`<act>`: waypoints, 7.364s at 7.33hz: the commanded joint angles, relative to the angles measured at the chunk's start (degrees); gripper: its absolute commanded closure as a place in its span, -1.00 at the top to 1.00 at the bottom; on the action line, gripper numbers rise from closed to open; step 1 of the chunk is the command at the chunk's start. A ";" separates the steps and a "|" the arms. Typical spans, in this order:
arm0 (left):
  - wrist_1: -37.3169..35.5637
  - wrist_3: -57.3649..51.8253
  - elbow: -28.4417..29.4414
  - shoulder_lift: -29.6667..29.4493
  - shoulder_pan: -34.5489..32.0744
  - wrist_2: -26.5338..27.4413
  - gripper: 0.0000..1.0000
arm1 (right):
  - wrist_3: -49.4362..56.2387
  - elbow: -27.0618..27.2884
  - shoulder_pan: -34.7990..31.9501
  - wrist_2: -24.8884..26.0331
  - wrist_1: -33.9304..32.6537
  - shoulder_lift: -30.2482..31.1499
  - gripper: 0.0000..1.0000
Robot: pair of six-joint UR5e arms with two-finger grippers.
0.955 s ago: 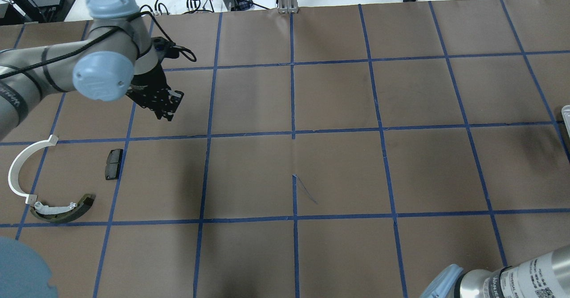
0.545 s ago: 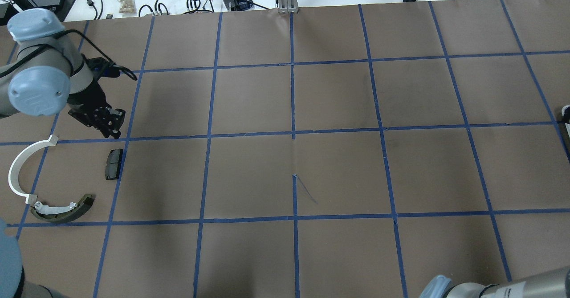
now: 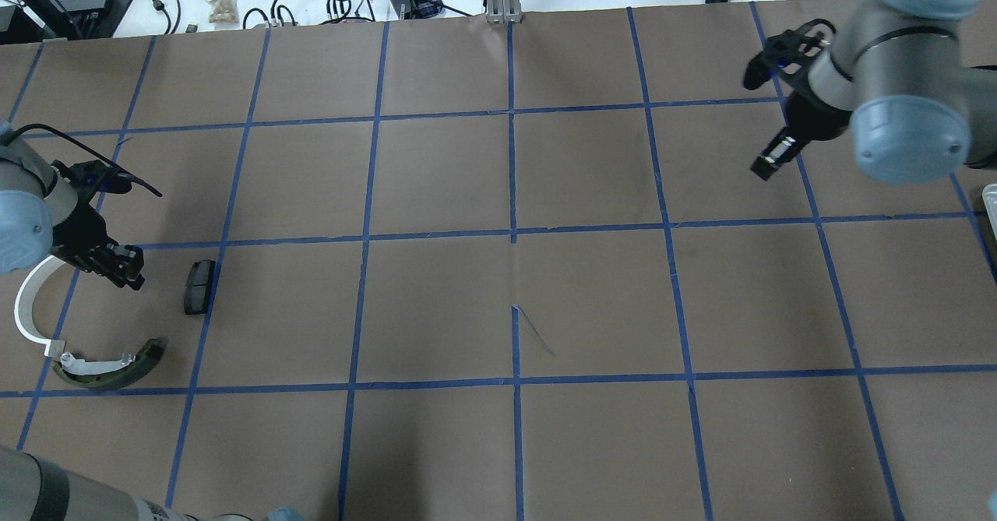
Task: Place bearing gear from tray to pile
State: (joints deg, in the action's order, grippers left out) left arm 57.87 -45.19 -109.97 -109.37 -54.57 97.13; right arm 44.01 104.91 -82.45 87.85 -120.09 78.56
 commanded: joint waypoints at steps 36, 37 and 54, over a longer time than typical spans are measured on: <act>-15.01 47.14 -0.95 -2.70 -55.41 -8.53 -1.00 | -42.69 -17.11 -10.10 1.80 27.01 10.65 1.00; -11.07 43.55 -0.25 -1.47 -50.34 -8.53 -1.00 | -42.69 -17.11 -10.10 1.80 27.10 10.65 1.00; -3.73 0.36 -0.50 -2.69 2.89 -1.77 -1.00 | -42.60 -15.61 -10.27 1.27 26.57 10.47 1.00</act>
State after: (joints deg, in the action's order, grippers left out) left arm 54.18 -44.86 -110.47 -111.79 -51.70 95.29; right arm 1.41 89.27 -92.72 89.11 -93.62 89.04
